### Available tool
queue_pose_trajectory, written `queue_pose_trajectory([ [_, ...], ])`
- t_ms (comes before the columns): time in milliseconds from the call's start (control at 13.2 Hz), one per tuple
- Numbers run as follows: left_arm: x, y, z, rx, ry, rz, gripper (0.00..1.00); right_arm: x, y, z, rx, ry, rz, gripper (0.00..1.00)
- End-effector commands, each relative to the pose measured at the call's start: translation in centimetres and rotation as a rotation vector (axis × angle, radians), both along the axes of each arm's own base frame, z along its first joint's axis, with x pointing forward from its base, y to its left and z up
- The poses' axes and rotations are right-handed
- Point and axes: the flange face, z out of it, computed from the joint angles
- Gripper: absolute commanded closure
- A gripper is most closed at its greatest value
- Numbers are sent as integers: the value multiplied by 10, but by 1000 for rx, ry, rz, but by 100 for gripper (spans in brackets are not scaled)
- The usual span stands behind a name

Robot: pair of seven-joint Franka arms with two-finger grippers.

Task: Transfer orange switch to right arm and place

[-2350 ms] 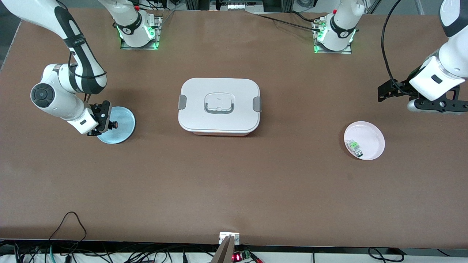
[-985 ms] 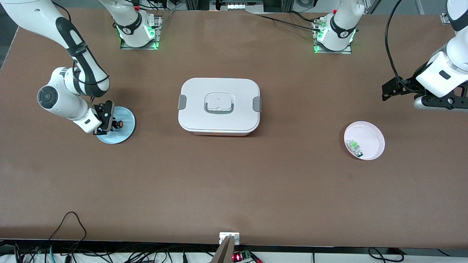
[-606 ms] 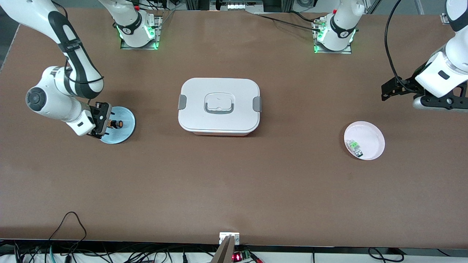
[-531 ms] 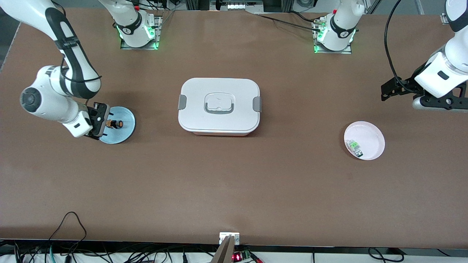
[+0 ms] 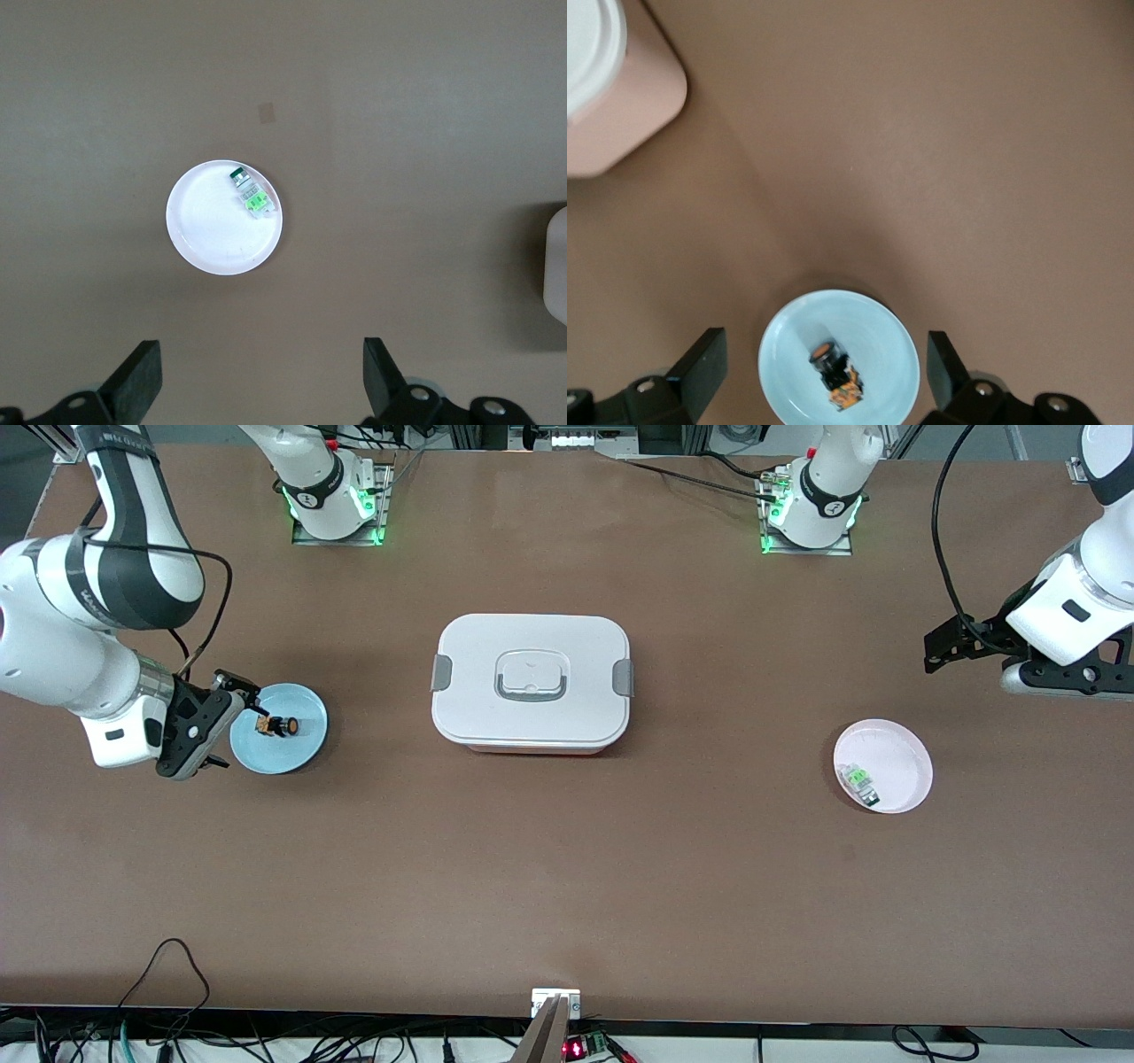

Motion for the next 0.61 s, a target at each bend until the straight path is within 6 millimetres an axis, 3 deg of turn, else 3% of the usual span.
queue_pose_trajectory([
  [0, 8, -1, 2, 12, -1, -10, 0, -11, 34, 35, 5, -3, -171, 0],
  [227, 10, -2, 3, 12, -4, -10, 0, -28, 86, 71, -33, 94, -465, 0],
  [303, 10, -2, 2, 10, -2, -10, 0, -32, 88, 73, -53, 130, -581, 0],
  [455, 12, -2, -3, 7, 6, -9, 0, -40, 92, 97, -87, 174, -799, 0],
  [531, 12, -2, -2, 7, 4, -9, 0, -46, 81, 112, -127, 194, -885, 0],
])
